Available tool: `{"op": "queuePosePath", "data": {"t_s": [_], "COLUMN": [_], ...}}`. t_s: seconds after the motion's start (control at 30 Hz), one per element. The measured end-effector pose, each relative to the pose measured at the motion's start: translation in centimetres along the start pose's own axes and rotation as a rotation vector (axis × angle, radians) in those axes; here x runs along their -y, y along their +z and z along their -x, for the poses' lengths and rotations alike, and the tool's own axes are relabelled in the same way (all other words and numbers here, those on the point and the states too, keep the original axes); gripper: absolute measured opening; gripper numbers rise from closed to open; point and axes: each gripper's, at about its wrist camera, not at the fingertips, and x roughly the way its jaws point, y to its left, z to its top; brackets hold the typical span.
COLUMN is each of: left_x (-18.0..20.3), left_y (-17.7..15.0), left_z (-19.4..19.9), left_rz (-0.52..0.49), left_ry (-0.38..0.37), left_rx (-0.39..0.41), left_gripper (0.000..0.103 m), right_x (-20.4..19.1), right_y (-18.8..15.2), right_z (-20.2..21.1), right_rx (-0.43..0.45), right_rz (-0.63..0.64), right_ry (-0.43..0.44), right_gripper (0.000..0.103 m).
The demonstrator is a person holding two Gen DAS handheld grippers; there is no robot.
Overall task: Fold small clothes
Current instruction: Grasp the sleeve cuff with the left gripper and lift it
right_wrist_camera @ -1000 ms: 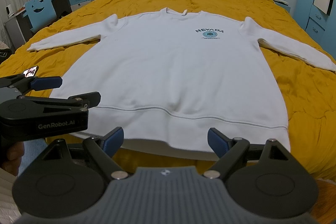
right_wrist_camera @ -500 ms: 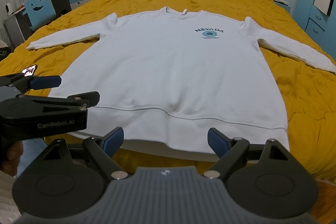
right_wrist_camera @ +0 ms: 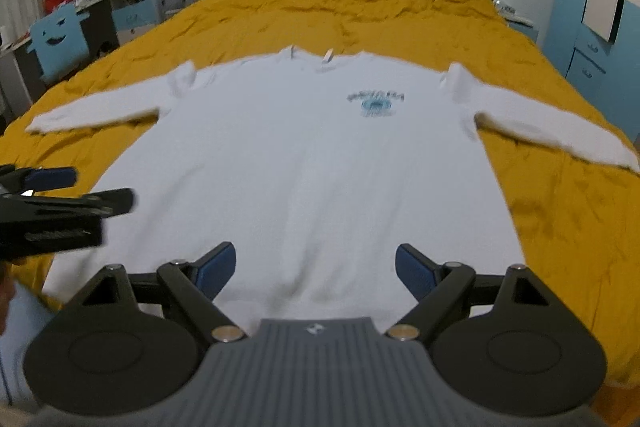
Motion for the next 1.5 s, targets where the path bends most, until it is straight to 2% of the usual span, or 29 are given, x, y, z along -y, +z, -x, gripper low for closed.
{"op": "queuePosePath", "data": {"t_s": [0.17, 0.3, 0.47, 0.6, 0.67, 0.73, 0.87, 0.97, 1.07, 1.1, 1.17, 1.27, 1.3, 1.33, 1.4, 1.5], "left_x": [-4.7, -9.2, -15.8, -22.6, -26.2, -30.2, -36.7, -41.4, -44.6, -45.3, -46.0, -46.4, -46.3, -45.9, -44.7, -42.3], "left_y": [2.7, 4.3, 5.2, 4.9, 4.6, 3.8, 2.3, 1.4, 0.7, 0.5, 0.2, 0.2, 0.3, 0.5, 1.9, 4.2], "left_z": [-2.0, -4.0, -5.9, -6.9, -7.3, -7.4, -7.9, -9.4, -10.9, -11.5, -12.1, -12.8, -12.7, -12.5, -11.9, -10.3], "left_rz": [0.103, 0.198, 0.343, 0.482, 0.571, 0.701, 0.905, 1.051, 1.126, 1.133, 1.135, 1.131, 1.117, 1.094, 1.002, 0.888], "left_ry": [0.005, 0.075, 0.13, 0.193, 0.212, 0.217, 0.224, 0.205, 0.205, 0.231, 0.255, 0.247, 0.24, 0.235, 0.249, 0.236], "left_rx": [0.006, 0.003, -0.004, 0.008, 0.014, 0.043, 0.082, 0.105, 0.115, 0.111, 0.101, 0.106, 0.11, 0.119, 0.148, 0.233], "left_gripper": [0.098, 0.098, 0.098, 0.098, 0.098, 0.098, 0.098, 0.094, 0.09, 0.088, 0.074, 0.043, 0.027, 0.017, 0.008, 0.007], "right_x": [0.9, 0.7, 0.4, 0.7, 0.7, 0.8, 0.4, -0.5, -1.6, -2.0, -2.6, -3.2, -3.3, -3.3, -3.3, -3.1], "right_y": [2.9, 5.2, 8.1, 10.2, 11.3, 12.3, 13.5, 14.0, 14.2, 14.2, 14.3, 14.4, 14.3, 14.3, 14.3, 14.0], "right_z": [-1.8, -3.8, -6.7, -8.9, -10.1, -11.3, -13.5, -15.3, -16.9, -17.2, -17.7, -18.2, -18.3, -18.4, -18.4, -18.4], "right_rx": [0.095, 0.151, 0.178, 0.221, 0.223, 0.214, 0.187, 0.149, 0.117, 0.108, 0.093, 0.082, 0.075, 0.069, 0.063, 0.046], "right_rz": [-0.013, -0.009, -0.02, -0.001, 0.001, 0.003, 0.019, 0.057, 0.079, 0.082, 0.09, 0.114, 0.121, 0.123, 0.117, 0.106], "right_ry": [-0.033, -0.07, -0.103, -0.069, -0.092, -0.107, -0.089, -0.081, -0.057, -0.054, -0.048, -0.042, -0.047, -0.05, -0.05, -0.051], "right_gripper": [0.083, 0.083, 0.083, 0.083, 0.083, 0.083, 0.083, 0.083, 0.083, 0.083, 0.083, 0.083, 0.083, 0.083, 0.083, 0.083]}}
